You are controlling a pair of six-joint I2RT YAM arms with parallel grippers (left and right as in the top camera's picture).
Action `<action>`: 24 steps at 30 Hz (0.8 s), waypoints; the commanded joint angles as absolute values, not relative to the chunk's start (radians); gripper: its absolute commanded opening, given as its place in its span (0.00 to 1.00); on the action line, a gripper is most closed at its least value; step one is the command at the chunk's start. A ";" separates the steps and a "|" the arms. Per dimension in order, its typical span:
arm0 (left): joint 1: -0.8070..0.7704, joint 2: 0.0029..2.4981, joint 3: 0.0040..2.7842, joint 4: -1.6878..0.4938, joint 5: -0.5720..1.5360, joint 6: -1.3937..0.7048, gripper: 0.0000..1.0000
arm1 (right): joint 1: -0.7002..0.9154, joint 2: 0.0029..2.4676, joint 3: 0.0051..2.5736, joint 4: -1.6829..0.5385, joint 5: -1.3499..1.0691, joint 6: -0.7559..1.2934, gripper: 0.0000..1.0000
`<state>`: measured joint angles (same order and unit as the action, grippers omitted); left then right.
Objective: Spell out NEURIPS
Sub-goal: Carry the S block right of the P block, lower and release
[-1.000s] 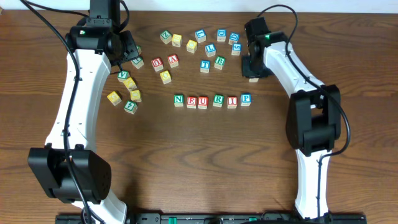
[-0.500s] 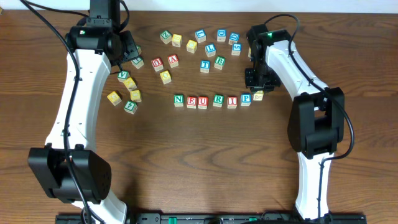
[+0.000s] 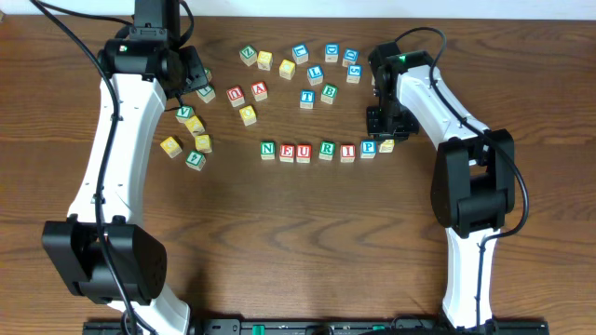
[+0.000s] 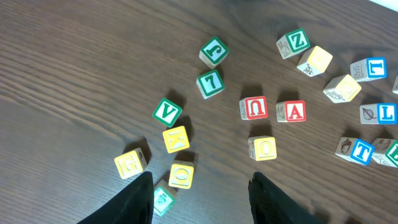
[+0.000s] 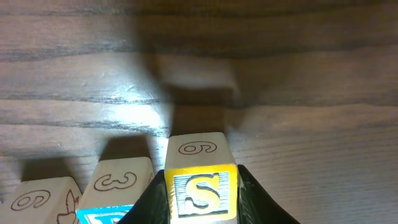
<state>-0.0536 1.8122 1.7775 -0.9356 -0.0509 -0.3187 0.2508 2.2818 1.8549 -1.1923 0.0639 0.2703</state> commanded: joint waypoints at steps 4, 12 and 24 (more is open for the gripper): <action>-0.054 1.794 1.790 -0.937 -0.052 -0.335 0.49 | 0.256 2.255 1.843 -1.201 0.075 0.276 0.28; -0.054 1.794 1.790 -0.937 -0.052 -0.335 0.49 | 0.256 2.236 1.850 -1.254 0.070 0.275 0.34; -0.054 1.794 1.790 -0.937 -0.052 -0.335 0.49 | 0.241 1.998 1.852 -1.276 0.068 0.276 0.42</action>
